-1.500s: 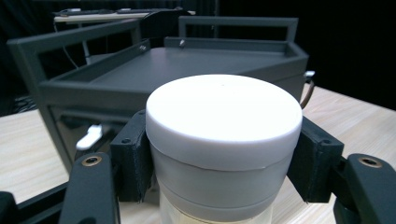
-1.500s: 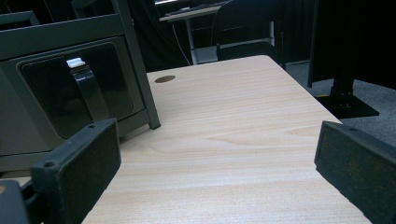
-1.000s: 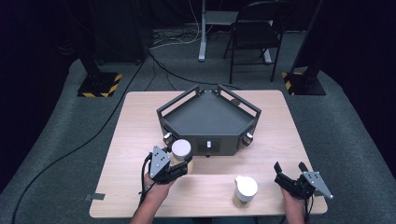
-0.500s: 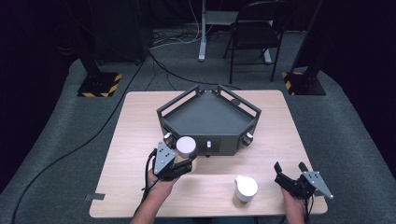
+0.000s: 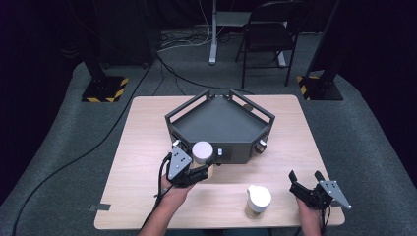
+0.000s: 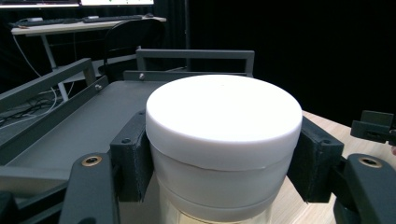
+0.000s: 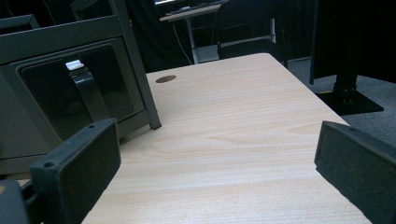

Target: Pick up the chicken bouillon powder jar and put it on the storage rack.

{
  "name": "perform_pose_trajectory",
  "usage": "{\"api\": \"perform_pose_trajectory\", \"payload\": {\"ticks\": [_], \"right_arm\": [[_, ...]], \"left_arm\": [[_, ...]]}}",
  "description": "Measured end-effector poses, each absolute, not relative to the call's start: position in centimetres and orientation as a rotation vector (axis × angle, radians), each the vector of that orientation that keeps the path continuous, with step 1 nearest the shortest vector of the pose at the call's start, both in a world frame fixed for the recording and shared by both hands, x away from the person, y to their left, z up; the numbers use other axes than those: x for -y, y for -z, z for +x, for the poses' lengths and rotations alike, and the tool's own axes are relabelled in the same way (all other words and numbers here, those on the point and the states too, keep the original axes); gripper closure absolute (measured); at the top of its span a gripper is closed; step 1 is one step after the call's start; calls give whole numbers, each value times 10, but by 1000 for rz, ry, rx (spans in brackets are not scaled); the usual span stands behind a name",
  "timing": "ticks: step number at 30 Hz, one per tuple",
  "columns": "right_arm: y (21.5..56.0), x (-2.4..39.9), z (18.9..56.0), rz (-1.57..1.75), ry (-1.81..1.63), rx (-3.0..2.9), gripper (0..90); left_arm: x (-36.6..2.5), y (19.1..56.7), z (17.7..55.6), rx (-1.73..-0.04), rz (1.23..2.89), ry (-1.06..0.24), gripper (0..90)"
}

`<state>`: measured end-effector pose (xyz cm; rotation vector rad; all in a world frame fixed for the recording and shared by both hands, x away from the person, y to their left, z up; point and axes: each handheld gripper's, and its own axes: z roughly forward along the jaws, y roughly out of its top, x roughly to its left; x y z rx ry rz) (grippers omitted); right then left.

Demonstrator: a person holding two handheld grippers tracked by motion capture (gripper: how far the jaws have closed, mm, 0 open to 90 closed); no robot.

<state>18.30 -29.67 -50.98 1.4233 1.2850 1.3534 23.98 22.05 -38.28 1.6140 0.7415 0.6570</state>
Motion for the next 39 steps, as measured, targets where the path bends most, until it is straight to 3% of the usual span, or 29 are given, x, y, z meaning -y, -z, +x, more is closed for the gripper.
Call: {"api": "perform_pose_trajectory", "payload": {"ticks": [22,39], "right_arm": [[508,299,185,1433,-1361,-1301,0],[506,301,188,1436,-1359,-1324,0]], "left_arm": [[-206,353,263,-739,1597,-620,332],[-185,328,284,-772,1546,-688,331]]}}
